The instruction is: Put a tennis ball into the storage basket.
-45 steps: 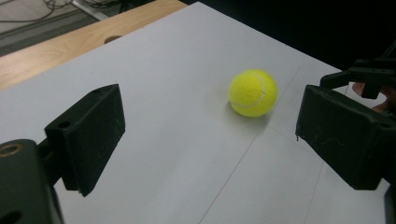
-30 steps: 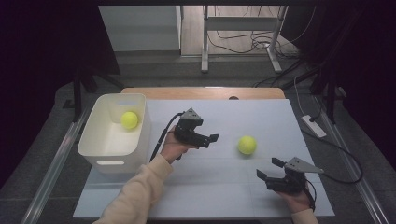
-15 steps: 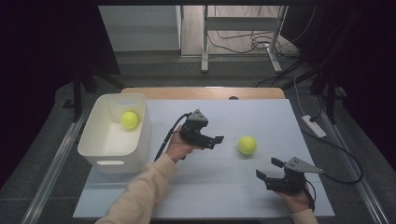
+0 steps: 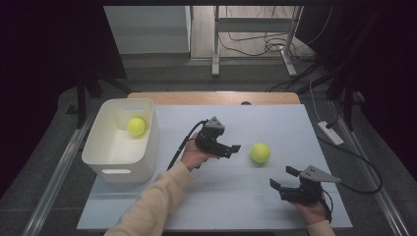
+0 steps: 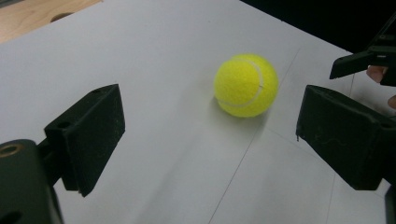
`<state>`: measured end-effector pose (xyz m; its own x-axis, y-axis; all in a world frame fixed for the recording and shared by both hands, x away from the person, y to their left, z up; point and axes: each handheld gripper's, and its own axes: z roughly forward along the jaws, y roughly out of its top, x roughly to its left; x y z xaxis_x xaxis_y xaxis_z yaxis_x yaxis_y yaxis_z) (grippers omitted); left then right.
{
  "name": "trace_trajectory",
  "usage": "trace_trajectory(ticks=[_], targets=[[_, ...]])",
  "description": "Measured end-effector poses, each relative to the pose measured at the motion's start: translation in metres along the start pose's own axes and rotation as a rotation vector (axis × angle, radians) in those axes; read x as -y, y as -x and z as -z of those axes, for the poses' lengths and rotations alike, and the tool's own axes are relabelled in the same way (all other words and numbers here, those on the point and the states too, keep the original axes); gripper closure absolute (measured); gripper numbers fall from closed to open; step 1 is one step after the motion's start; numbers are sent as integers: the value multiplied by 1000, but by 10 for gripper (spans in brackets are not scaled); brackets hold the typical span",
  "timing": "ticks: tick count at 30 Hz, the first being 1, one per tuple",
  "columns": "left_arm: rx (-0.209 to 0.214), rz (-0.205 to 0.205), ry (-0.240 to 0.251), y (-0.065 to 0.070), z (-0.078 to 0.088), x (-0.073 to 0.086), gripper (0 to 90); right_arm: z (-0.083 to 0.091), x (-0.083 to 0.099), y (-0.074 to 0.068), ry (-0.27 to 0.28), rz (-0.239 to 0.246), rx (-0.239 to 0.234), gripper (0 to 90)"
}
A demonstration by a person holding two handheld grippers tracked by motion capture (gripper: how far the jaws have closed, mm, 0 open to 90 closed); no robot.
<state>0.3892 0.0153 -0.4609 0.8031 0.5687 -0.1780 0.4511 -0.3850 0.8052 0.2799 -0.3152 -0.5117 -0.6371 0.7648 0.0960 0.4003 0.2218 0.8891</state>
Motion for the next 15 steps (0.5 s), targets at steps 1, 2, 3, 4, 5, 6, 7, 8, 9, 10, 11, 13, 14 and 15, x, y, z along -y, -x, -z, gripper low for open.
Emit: trace_trajectory(ticks=[1,2,3,4,5,6,7,8,9,10,11,13,14,15], targets=[[2,1,1,0,-1,-1,84,0,0,0,0,0,0,154],[2,1,1,0,-1,-1,85,0,0,0,0,0,0,154],[2,1,1,1,-2,-1,85,0,0,0,0,1,0,154],[2,-1,0,1,-3,-2,85,0,0,0,-1,2,0,154],[2,-1,0,1,-3,-2,85,0,0,0,-1,2,0,154],[2,-2,0,1,-4,-2,85,0,0,0,0,1,0,154],[2,-3,-1,1,-5,-2,86,0,0,0,1,1,-1,154],[4,-6,-4,1,-6,-3,86,0,0,0,0,1,0,154],[4,-6,-4,2,-7,-3,86,0,0,0,1,1,-1,154],[4,-8,-7,2,-8,-4,86,0,0,0,1,3,-1,154],[4,-6,-9,3,-10,-5,87,0,0,-1,2,4,-2,154],[5,-9,-11,4,-12,-6,88,0,0,-1,1,6,-3,154],[7,-8,-11,4,-14,-6,88,0,0,-1,2,5,-2,154],[7,-8,-11,4,-14,-6,88,0,0,-1,2,5,-2,154]])
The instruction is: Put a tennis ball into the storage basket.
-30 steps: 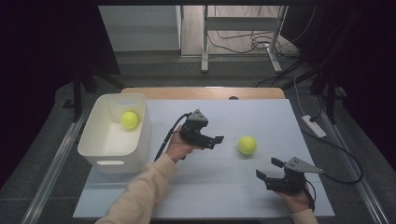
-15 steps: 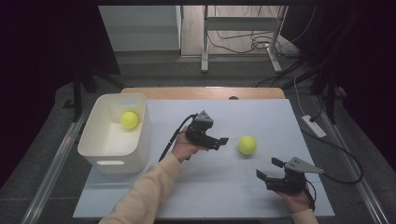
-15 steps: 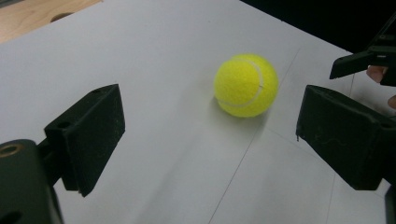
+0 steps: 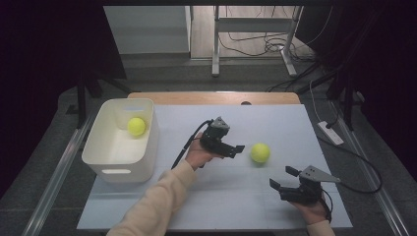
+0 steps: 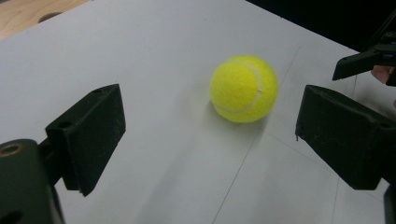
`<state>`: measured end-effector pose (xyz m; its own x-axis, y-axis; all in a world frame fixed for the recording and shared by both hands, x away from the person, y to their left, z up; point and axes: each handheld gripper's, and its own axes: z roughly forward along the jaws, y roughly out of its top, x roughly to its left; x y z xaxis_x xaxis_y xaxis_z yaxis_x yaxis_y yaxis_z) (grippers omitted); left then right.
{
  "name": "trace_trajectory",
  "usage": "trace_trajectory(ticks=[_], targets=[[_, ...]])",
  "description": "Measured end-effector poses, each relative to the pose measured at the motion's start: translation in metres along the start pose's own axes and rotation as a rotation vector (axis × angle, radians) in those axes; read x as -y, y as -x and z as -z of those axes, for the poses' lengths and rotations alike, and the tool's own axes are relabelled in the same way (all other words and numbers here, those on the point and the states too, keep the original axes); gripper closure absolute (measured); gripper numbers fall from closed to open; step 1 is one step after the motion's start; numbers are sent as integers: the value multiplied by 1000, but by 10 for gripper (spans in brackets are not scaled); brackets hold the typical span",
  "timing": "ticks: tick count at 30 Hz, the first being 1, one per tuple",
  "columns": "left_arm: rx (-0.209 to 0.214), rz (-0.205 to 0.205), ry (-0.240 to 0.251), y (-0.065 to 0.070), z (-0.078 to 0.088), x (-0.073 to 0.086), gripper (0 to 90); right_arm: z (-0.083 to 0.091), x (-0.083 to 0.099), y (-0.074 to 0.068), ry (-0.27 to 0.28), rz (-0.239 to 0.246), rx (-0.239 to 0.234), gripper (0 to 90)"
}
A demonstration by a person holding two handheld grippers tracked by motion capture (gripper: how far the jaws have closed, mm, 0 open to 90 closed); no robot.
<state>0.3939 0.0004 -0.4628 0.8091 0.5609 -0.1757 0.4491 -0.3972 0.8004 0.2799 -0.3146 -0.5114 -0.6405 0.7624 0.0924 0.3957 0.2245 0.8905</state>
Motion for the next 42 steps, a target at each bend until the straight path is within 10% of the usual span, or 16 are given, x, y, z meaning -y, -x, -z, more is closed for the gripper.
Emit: trace_trajectory(ticks=[42], targets=[[37,-39,-53,15,-43,-9,90,0,0,0,-2,4,-1,154]])
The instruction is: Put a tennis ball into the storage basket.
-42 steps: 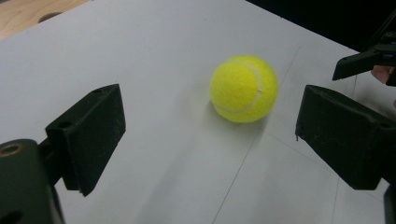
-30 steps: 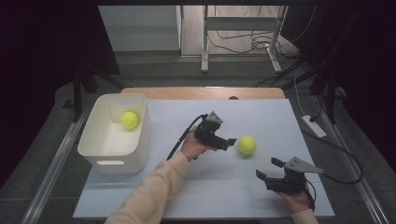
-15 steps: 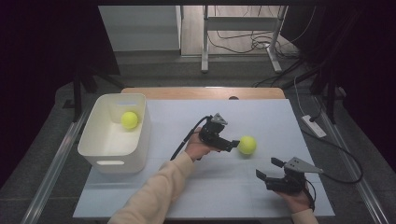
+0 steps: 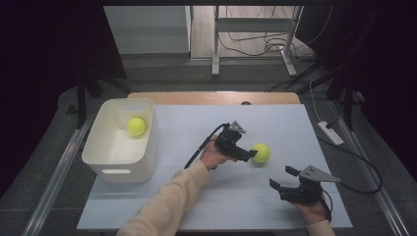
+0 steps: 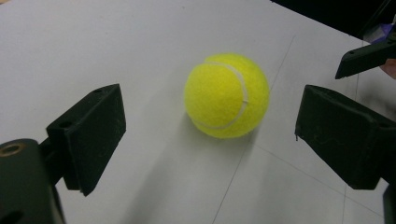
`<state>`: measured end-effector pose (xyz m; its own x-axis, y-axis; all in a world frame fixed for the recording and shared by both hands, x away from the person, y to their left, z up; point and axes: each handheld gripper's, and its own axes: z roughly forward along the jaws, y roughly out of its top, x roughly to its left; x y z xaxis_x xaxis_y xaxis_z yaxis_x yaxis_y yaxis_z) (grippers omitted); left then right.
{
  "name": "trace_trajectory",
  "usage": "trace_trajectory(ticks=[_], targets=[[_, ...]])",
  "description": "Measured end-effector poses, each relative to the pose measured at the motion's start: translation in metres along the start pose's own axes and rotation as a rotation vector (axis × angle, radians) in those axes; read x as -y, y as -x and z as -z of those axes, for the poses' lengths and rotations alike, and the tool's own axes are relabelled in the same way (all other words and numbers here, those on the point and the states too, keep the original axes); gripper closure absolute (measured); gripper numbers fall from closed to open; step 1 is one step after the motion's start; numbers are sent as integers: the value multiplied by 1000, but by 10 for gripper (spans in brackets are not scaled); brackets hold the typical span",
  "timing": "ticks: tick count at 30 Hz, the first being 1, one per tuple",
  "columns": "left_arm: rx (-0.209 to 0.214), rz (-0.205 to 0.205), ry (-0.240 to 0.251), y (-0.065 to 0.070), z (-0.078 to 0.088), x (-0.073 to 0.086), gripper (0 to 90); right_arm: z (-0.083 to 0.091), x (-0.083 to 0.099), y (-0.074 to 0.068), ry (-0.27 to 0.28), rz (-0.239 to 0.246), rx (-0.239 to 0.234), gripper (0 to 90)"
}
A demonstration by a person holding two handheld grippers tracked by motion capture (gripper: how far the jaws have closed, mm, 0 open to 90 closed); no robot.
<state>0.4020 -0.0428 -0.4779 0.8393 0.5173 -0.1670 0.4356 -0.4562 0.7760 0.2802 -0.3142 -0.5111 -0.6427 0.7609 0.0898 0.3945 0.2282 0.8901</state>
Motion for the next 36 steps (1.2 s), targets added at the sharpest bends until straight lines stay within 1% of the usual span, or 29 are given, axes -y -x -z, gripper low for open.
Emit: trace_trajectory(ticks=[14,16,21,36], targets=[[8,-2,-18,0,-13,-3,92,0,0,0,3,-3,-3,154],[10,6,-16,1,-15,-3,92,0,0,0,2,-3,-3,154],[13,8,-28,0,-20,-3,92,0,0,0,-1,-3,-2,153],[31,-1,-44,5,-32,-8,91,1,0,0,3,-9,-4,153]])
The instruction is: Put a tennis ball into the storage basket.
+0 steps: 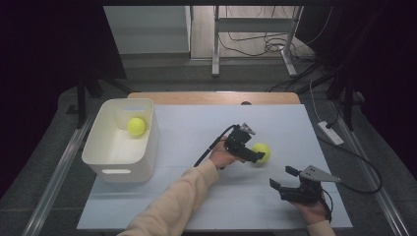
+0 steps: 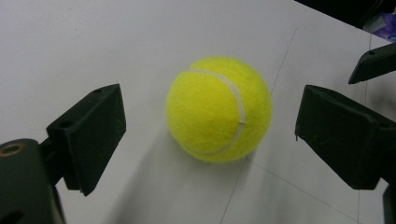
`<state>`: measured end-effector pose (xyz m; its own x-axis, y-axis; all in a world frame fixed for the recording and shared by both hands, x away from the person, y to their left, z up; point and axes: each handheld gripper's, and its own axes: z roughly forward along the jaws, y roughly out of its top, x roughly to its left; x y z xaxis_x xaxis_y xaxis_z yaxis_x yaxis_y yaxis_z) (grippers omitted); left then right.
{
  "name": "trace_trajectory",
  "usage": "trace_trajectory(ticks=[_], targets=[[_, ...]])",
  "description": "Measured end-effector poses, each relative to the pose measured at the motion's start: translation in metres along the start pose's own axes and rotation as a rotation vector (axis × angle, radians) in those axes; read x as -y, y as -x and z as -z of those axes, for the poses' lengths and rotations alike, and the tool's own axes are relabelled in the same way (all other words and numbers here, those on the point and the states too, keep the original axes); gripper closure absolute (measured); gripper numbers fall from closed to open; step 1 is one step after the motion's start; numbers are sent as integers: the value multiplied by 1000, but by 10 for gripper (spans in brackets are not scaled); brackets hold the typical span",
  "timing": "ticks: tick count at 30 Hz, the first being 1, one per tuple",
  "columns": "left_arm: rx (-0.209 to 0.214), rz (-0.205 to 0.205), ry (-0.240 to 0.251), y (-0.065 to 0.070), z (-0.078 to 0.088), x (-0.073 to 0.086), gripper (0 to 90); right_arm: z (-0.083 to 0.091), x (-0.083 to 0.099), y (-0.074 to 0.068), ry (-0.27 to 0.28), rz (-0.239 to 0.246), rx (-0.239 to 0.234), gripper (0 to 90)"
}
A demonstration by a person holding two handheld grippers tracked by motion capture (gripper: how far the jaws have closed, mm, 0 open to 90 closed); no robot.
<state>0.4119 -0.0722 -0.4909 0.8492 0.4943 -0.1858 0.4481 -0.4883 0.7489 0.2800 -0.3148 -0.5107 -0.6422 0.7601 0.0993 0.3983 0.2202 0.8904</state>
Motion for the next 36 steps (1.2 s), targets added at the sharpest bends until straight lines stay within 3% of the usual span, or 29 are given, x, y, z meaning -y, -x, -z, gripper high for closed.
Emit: trace_trajectory(ticks=[19,36], targets=[[12,12,-25,2,-16,0,90,0,0,0,-1,0,-1,152],[9,22,-48,-4,-29,0,91,1,0,1,-1,-2,0,152]])
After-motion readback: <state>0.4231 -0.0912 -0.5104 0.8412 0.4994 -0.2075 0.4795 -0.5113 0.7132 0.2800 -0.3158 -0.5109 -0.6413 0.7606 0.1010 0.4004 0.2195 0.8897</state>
